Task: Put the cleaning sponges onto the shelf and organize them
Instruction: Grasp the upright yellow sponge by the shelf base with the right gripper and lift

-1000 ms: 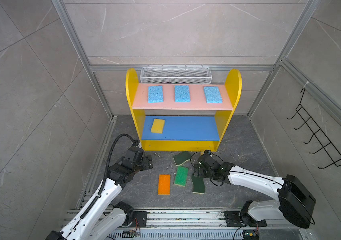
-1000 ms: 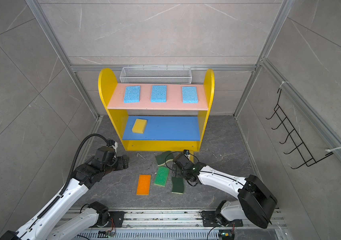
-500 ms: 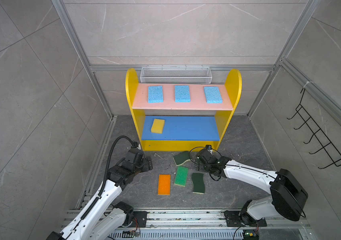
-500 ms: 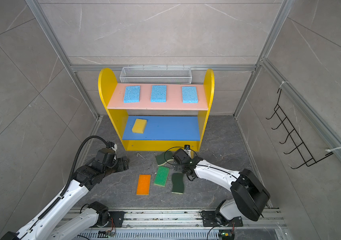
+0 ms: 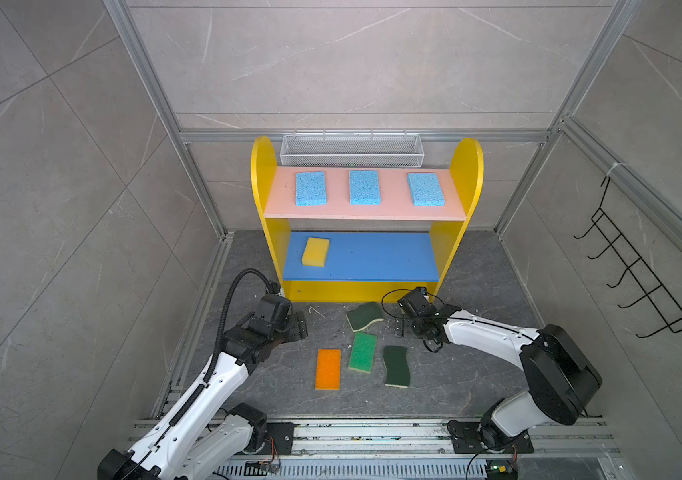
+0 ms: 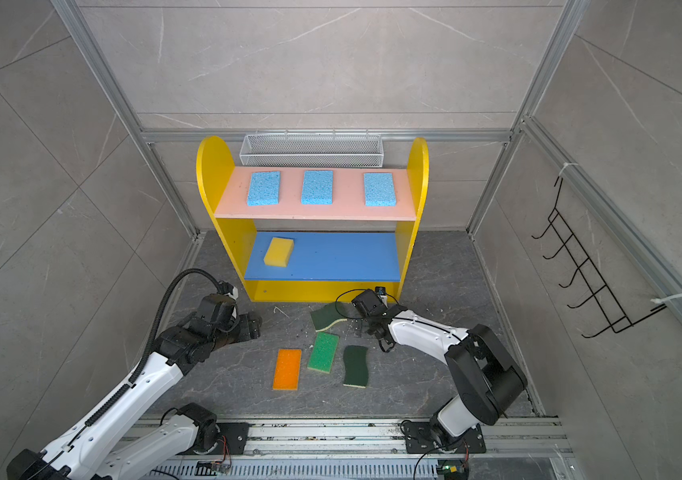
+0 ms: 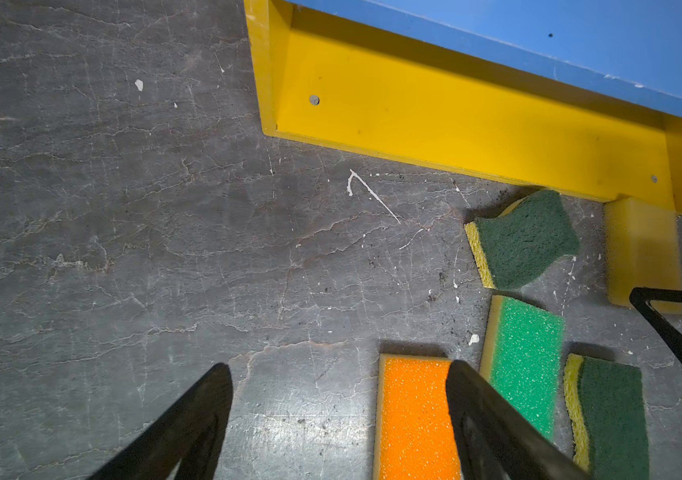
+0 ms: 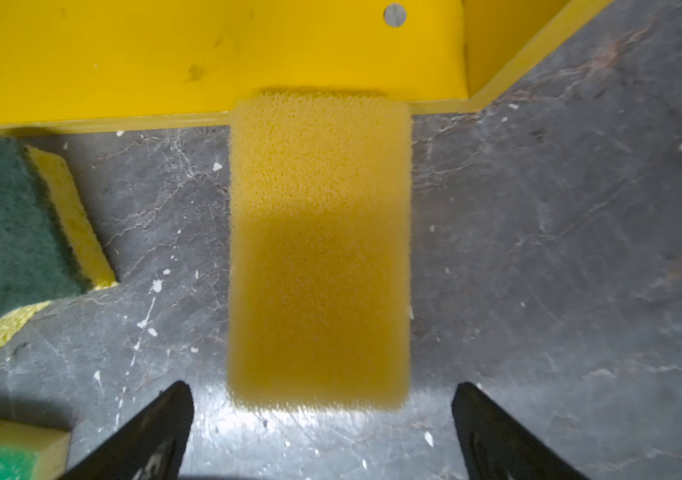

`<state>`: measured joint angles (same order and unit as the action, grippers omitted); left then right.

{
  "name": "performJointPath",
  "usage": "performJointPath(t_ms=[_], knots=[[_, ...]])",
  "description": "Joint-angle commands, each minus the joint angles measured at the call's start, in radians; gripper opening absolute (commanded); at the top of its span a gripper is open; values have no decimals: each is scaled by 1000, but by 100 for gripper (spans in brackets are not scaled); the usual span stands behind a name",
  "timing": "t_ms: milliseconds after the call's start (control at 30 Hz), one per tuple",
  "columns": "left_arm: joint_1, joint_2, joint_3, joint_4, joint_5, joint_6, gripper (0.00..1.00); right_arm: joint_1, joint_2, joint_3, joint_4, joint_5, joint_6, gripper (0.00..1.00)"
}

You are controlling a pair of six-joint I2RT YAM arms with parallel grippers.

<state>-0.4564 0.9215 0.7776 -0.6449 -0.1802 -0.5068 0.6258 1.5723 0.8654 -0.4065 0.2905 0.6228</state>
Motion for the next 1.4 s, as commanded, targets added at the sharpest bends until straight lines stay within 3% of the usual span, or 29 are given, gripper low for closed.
performJointPath(t_ms=[0,467,567,733,1133,1367], knots=[[-2,-2,24,31,-2,-14,84,-30,32,24,18,-27,-31,100],[-2,16,18,40,-14,-19,84,-63,117,73,43,-53,-108,93],[-2,15,15,42,-19,-19,84,-65,126,80,35,-49,-114,89],[-2,12,15,41,-23,-21,84,-65,132,78,9,-35,-116,73],[-2,-41,17,27,-42,-27,84,-47,-82,69,-77,-46,-80,63],[-2,-70,15,21,-51,-21,83,70,-168,146,-150,-10,-36,60]])
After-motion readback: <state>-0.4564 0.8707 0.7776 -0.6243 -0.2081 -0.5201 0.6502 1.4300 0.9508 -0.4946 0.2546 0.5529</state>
